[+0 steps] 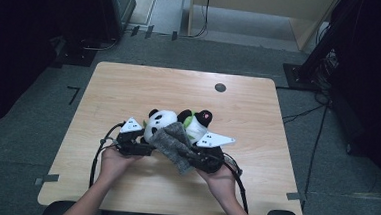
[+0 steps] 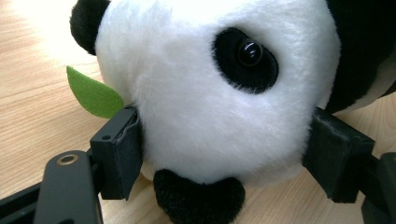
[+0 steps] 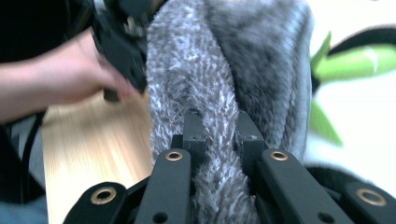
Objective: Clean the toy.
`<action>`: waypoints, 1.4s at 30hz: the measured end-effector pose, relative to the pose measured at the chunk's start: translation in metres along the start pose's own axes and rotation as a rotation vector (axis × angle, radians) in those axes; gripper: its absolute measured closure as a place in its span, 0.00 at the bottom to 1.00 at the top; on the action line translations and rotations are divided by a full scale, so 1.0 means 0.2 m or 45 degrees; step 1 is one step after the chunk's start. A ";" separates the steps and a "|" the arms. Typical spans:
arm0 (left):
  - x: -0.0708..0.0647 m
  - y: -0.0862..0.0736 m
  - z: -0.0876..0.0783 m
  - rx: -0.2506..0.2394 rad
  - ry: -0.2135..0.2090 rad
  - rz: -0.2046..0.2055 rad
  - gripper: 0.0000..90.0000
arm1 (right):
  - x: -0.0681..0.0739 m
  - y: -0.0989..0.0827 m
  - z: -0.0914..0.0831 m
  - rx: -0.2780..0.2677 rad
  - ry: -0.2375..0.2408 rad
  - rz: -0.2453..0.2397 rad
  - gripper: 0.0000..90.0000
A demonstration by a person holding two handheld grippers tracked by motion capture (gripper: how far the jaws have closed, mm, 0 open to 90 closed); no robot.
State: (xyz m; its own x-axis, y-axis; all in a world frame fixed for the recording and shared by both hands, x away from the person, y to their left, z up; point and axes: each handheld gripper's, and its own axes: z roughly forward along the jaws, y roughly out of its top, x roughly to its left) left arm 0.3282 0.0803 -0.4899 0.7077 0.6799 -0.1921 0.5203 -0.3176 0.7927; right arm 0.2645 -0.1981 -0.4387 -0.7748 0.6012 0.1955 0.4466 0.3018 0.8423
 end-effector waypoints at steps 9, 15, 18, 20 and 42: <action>0.00 0.00 0.00 0.003 0.002 -0.014 0.26 | 0.05 -0.07 0.12 0.121 -0.143 -0.188 0.89; 0.00 0.00 0.00 0.002 -0.005 -0.027 0.26 | 0.05 -0.12 0.08 0.159 -0.151 -0.212 0.89; 0.01 0.00 0.00 -0.003 -0.010 -0.049 0.26 | 0.05 -0.14 0.05 0.174 -0.169 -0.206 0.89; 0.01 0.00 0.00 -0.001 -0.008 -0.031 0.26 | 0.02 -0.18 0.01 0.152 -0.169 -0.149 0.89; 0.00 0.00 0.00 0.006 0.002 -0.018 0.27 | -0.06 -0.26 -0.26 0.172 -0.203 -0.030 0.89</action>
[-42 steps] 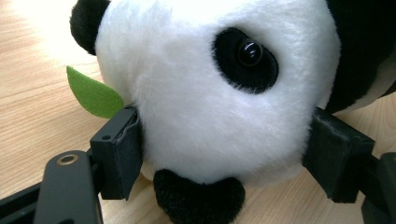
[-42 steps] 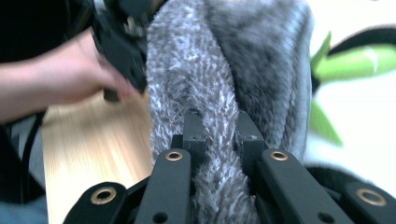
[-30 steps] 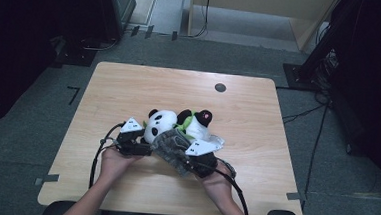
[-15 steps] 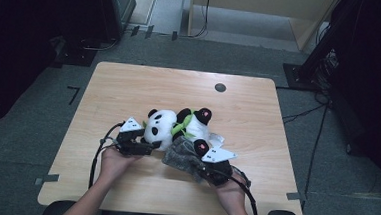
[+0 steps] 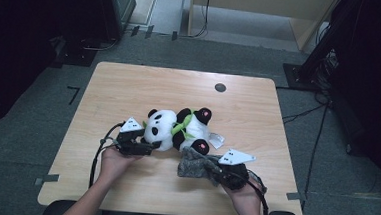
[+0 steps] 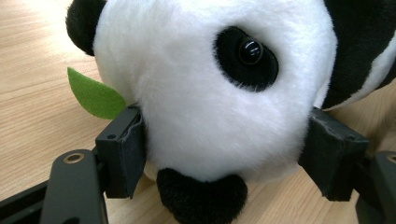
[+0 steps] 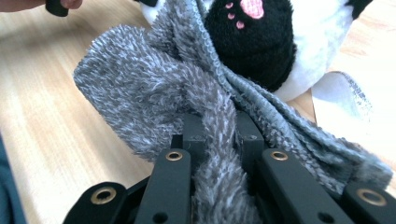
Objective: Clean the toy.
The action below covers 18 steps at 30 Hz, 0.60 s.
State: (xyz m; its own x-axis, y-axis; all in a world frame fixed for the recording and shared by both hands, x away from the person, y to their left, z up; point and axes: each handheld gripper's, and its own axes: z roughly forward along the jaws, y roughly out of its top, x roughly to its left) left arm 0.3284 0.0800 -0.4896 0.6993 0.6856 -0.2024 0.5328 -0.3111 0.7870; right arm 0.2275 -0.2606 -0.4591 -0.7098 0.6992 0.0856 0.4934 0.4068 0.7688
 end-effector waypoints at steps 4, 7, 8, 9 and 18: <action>0.00 0.00 0.00 0.000 0.001 -0.001 0.27 | 0.05 0.01 -0.01 -0.038 0.061 -0.083 0.89; 0.00 0.00 0.00 0.001 0.003 -0.001 0.27 | 0.09 0.02 0.01 -0.042 0.096 -0.114 0.89; 0.00 0.00 0.00 0.001 0.004 -0.002 0.27 | 0.10 0.03 0.02 -0.041 0.120 -0.126 0.89; 0.00 0.00 0.00 0.002 0.005 -0.002 0.27 | 0.12 0.04 0.03 -0.039 0.138 -0.132 0.89; -0.01 0.00 0.00 0.002 0.005 -0.010 0.27 | 0.24 0.17 0.19 0.002 0.302 -0.215 0.89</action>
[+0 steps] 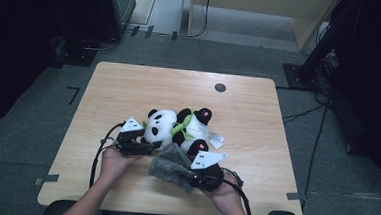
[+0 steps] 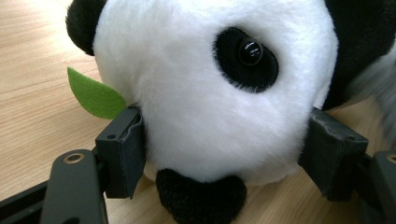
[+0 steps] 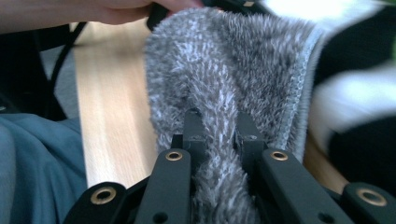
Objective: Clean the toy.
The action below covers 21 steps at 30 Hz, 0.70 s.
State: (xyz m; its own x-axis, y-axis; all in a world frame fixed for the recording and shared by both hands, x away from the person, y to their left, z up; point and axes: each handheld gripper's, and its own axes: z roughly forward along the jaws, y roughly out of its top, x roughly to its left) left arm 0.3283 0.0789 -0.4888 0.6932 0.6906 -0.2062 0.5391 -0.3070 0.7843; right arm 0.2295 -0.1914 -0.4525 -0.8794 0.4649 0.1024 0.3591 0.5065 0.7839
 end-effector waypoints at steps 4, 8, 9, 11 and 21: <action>0.00 0.01 0.00 0.010 -0.002 0.001 0.27 | 0.01 0.04 0.14 0.062 0.075 -0.032 0.89; 0.00 0.01 0.00 0.012 -0.002 0.003 0.27 | 0.01 0.07 0.20 0.068 0.071 -0.044 0.89; 0.00 0.01 0.00 0.012 -0.002 0.003 0.27 | -0.01 0.10 0.23 0.067 0.042 -0.056 0.89; 0.00 0.01 0.00 0.012 -0.001 0.004 0.27 | -0.02 0.11 0.24 0.065 0.008 -0.068 0.89; 0.00 0.01 0.00 0.013 0.005 0.009 0.27 | -0.11 0.13 0.26 0.007 -0.258 -0.053 0.89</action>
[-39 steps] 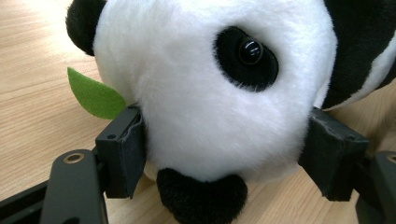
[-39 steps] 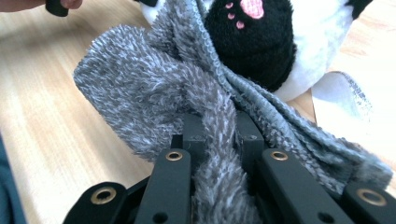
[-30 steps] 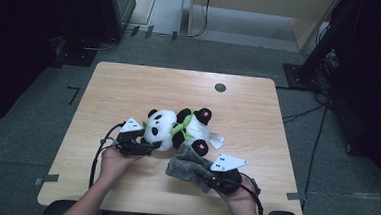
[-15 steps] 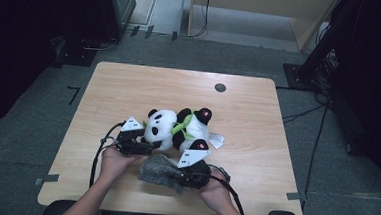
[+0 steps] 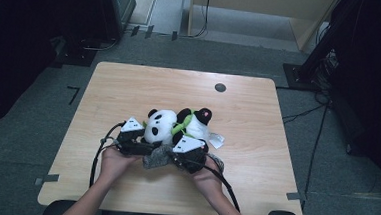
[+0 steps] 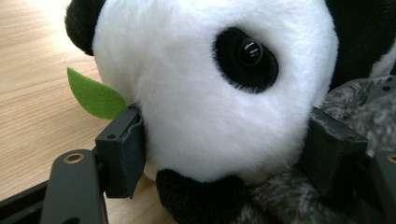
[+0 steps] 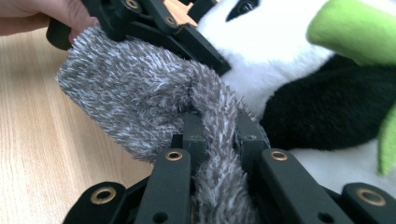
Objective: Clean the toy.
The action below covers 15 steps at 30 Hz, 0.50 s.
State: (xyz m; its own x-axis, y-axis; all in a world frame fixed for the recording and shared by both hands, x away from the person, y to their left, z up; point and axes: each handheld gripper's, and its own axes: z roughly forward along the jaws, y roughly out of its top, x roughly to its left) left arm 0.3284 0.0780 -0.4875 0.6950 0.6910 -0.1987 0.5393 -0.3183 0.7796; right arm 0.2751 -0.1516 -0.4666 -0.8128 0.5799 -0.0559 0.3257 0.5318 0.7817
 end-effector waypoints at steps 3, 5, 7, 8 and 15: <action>0.00 0.00 0.00 0.001 0.002 0.003 0.27 | 0.00 -0.01 -0.01 0.001 -0.020 0.003 0.89; 0.00 0.00 0.00 0.001 0.003 0.004 0.27 | -0.01 -0.03 -0.03 0.004 -0.042 -0.002 0.89; 0.00 0.00 0.00 0.001 0.003 0.004 0.27 | -0.01 -0.03 -0.04 0.004 -0.047 -0.006 0.89; 0.00 0.00 0.00 0.001 0.003 0.007 0.27 | -0.01 -0.04 -0.05 0.003 -0.054 -0.009 0.89; 0.00 0.00 0.00 0.004 0.006 0.017 0.27 | 0.00 -0.07 -0.09 0.001 -0.060 -0.007 0.89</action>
State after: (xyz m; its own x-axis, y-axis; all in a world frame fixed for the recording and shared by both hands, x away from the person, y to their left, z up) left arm 0.3276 0.0776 -0.4873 0.7002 0.6895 -0.1855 0.5316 -0.3300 0.7801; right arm 0.2630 -0.1700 -0.4664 -0.7911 0.6051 -0.0896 0.3214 0.5358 0.7807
